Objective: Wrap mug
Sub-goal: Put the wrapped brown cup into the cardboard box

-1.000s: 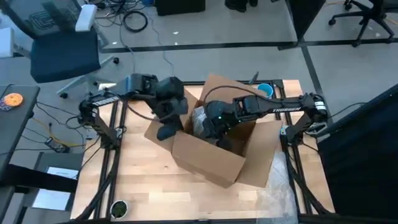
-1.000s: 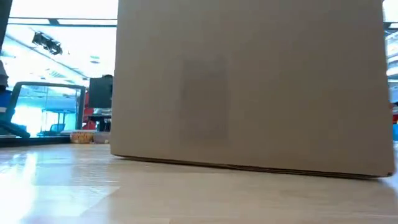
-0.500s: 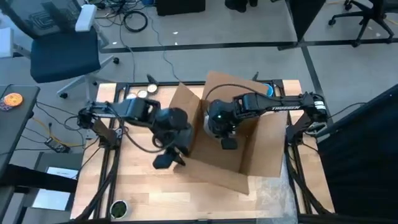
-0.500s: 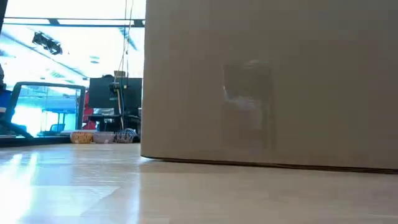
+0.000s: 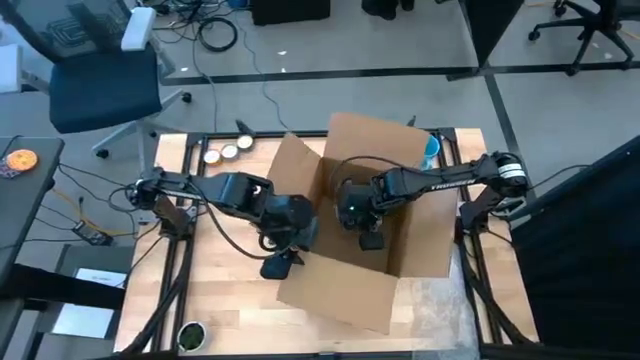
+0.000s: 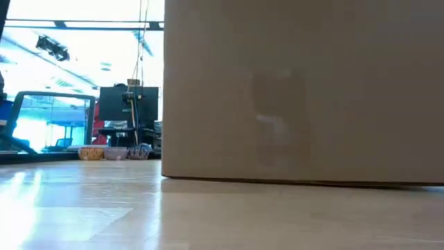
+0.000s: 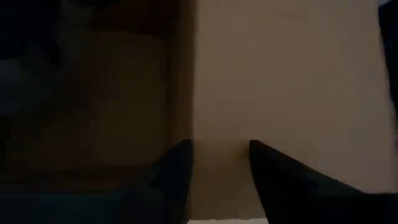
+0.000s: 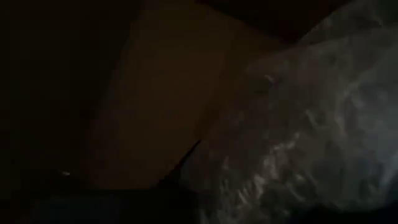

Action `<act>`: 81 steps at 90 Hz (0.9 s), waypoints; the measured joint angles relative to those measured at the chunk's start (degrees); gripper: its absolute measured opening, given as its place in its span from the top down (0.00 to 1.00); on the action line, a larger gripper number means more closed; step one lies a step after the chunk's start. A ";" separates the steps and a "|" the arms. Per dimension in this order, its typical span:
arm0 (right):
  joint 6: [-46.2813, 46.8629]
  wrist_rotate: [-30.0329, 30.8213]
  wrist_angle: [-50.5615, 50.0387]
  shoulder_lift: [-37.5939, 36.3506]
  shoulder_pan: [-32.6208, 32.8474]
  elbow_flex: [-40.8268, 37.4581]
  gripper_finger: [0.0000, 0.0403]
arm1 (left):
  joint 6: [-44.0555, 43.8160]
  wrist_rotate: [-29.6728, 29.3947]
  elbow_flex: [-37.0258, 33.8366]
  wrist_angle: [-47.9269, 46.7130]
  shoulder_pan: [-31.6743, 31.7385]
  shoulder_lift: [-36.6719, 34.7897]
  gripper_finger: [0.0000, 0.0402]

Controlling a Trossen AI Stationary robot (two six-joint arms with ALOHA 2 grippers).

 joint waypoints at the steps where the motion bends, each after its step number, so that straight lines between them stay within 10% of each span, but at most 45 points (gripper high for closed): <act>1: -0.45 0.00 0.49 0.01 0.20 -0.16 0.95 | 0.15 -0.72 0.00 -0.48 0.01 0.00 0.63; 38: -0.92 0.00 9.00 0.00 1.32 -4.95 0.90 | 4.71 -22.43 0.00 -6.48 2.17 0.00 0.63; 81: 7.93 -1.32 8.83 0.07 -2.91 -7.97 0.56 | 4.97 -24.41 0.00 -6.09 3.85 0.00 0.63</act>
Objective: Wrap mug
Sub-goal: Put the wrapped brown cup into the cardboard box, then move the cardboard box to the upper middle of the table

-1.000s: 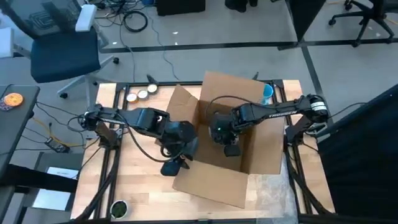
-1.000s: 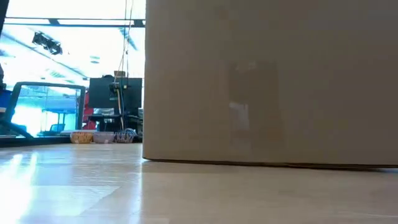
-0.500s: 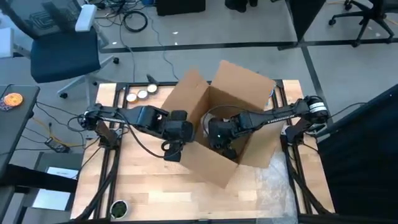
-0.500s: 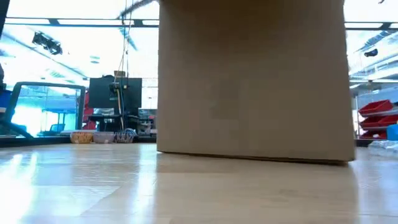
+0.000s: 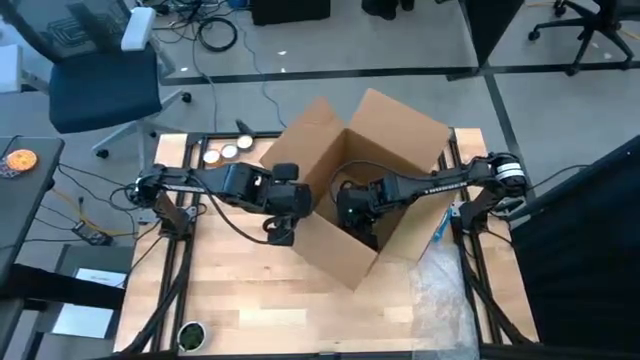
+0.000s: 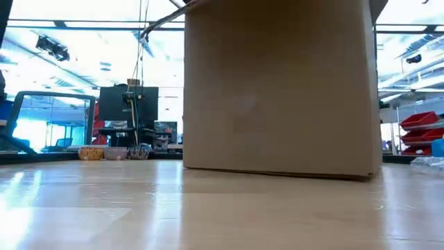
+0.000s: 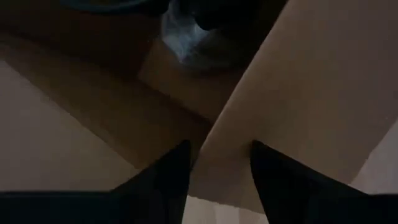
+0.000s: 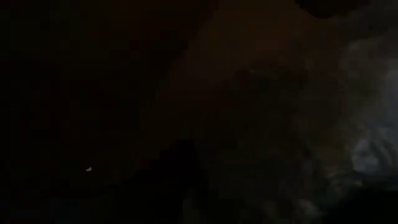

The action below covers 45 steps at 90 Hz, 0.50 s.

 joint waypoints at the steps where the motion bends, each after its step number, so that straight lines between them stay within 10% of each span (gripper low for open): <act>1: 0.02 0.06 0.00 0.00 0.00 0.22 0.55 | 0.00 0.01 0.00 0.00 0.00 0.00 0.63; 45: -4.28 11.36 -18.10 -0.02 1.73 30.31 0.14 | 0.27 -2.40 0.00 -0.13 0.04 0.00 0.63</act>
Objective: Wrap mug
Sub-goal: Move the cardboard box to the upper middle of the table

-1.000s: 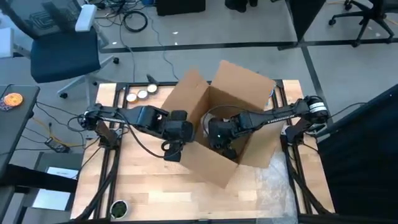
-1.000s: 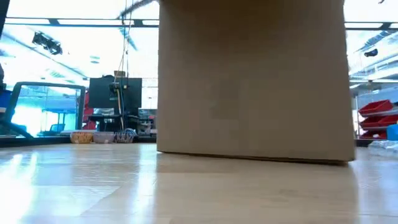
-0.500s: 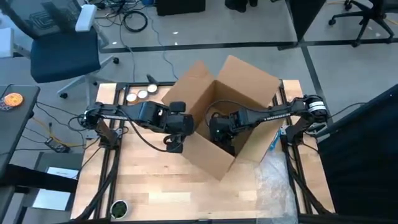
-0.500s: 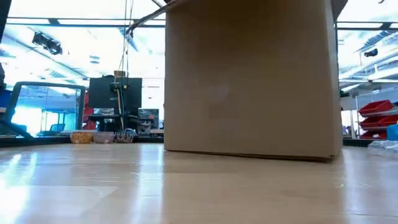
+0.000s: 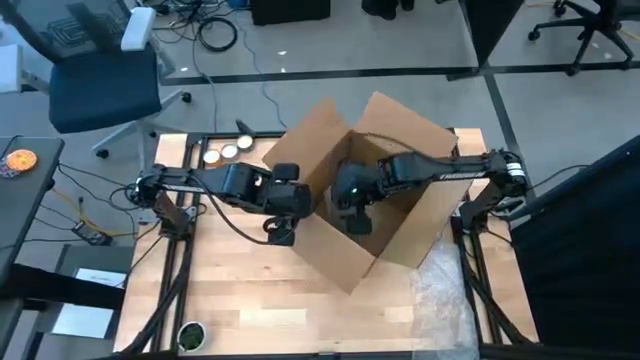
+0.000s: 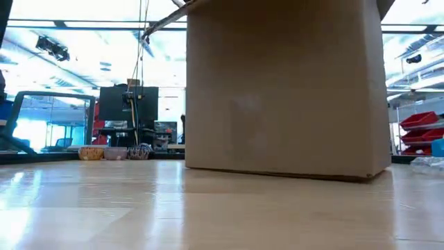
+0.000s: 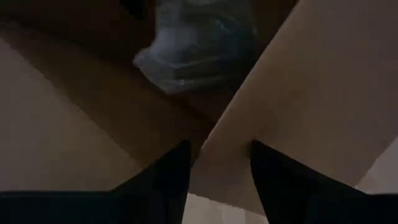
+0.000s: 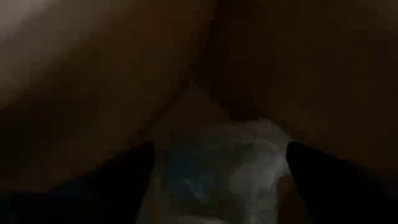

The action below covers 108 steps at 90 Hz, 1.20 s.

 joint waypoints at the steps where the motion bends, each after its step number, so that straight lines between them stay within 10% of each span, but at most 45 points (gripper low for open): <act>1: -0.03 0.19 -0.72 0.00 0.22 1.07 0.14 | -0.06 -0.32 0.00 -0.15 0.00 0.00 0.63; 38: 12.94 0.53 -15.48 -2.37 21.22 31.19 0.14 | -1.15 -9.13 0.00 -7.92 3.28 -0.07 0.63; 74: 31.57 2.63 -15.20 -4.09 44.20 26.57 0.14 | -0.42 -15.35 -0.02 -9.60 11.48 -3.44 0.63; 108: 60.12 3.46 -16.08 0.44 49.85 9.30 0.14 | -6.29 -10.66 -0.02 -6.75 13.18 -13.97 0.63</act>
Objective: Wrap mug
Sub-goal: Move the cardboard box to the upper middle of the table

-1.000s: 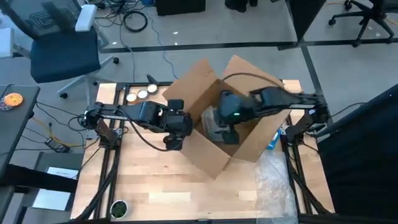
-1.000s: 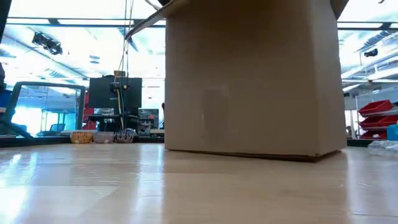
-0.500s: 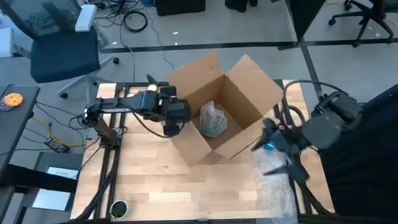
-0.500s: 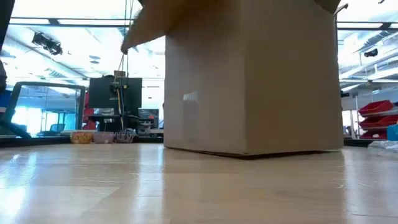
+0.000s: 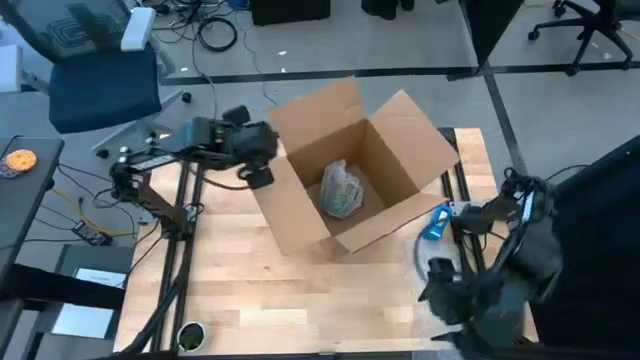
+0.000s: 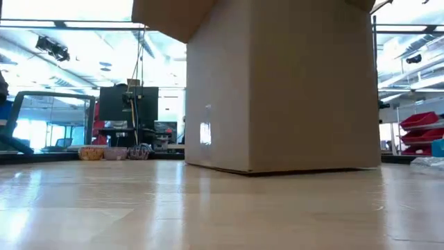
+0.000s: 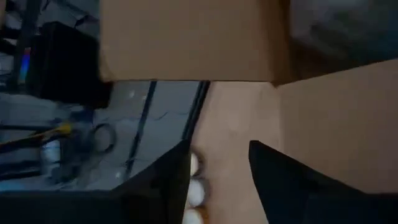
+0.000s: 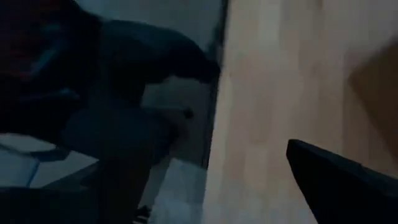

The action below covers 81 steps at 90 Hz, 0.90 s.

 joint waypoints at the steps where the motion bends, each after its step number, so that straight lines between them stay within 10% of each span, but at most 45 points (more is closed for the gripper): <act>1: 1.51 -0.11 -0.25 0.00 -0.03 -0.71 0.14 | -0.55 0.68 0.00 0.43 -0.22 -0.40 0.63; 44: 38.56 9.37 -3.87 -0.07 -3.30 -29.68 0.14 | -14.70 6.09 -0.43 11.26 -20.90 -3.27 0.63; 81: 35.15 25.85 22.56 -0.09 -13.32 -46.75 0.14 | -30.96 -7.15 -14.82 14.55 -41.74 -3.27 0.63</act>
